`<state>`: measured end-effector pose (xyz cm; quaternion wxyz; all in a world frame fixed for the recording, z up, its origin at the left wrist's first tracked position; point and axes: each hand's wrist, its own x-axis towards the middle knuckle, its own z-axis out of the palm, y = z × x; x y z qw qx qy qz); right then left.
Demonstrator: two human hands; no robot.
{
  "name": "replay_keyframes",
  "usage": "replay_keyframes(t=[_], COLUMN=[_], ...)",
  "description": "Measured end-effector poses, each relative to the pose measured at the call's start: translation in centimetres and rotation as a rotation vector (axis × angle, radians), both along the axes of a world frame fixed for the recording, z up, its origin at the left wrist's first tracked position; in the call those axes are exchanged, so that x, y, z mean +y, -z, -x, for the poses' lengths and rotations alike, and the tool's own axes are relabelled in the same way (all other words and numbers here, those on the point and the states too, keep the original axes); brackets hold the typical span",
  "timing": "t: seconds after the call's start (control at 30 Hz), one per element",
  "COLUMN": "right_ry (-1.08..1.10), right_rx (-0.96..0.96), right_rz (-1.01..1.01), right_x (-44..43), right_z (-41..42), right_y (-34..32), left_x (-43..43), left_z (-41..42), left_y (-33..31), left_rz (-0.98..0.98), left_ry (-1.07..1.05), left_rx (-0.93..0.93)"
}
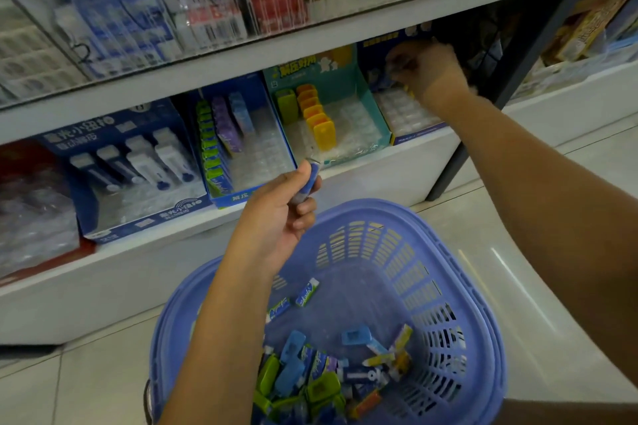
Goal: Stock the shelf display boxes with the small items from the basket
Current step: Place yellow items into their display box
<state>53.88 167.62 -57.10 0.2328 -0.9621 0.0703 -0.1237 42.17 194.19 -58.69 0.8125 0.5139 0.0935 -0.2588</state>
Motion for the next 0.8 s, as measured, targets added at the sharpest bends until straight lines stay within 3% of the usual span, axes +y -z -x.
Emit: replay_keyframes(t=[0.23,0.67,0.73,0.8], right_ry=[-0.215,-0.146,-0.196,-0.398], right_rx=[0.122,0.147,0.099,0.188], right_rz=[0.257,0.293,0.222,-0.032], right_x=[0.4,1.3,2.1,3.0], right_z=[-1.3,-0.7,0.9,3.6], right_y=[0.3,-0.7,-1.6,-3.0], left_x=[-0.6,-0.4,-0.5,-0.6], left_z=[-0.4,-0.1,0.1,0.3], left_y=[1.4,1.8,1.7,1.6], left_rz=[-0.042,-0.393,-0.398,-0.379], left_ry=[0.006,0.004,0.006,0.035], left_rx=[-0.007,-0.279,-0.298,-0.312])
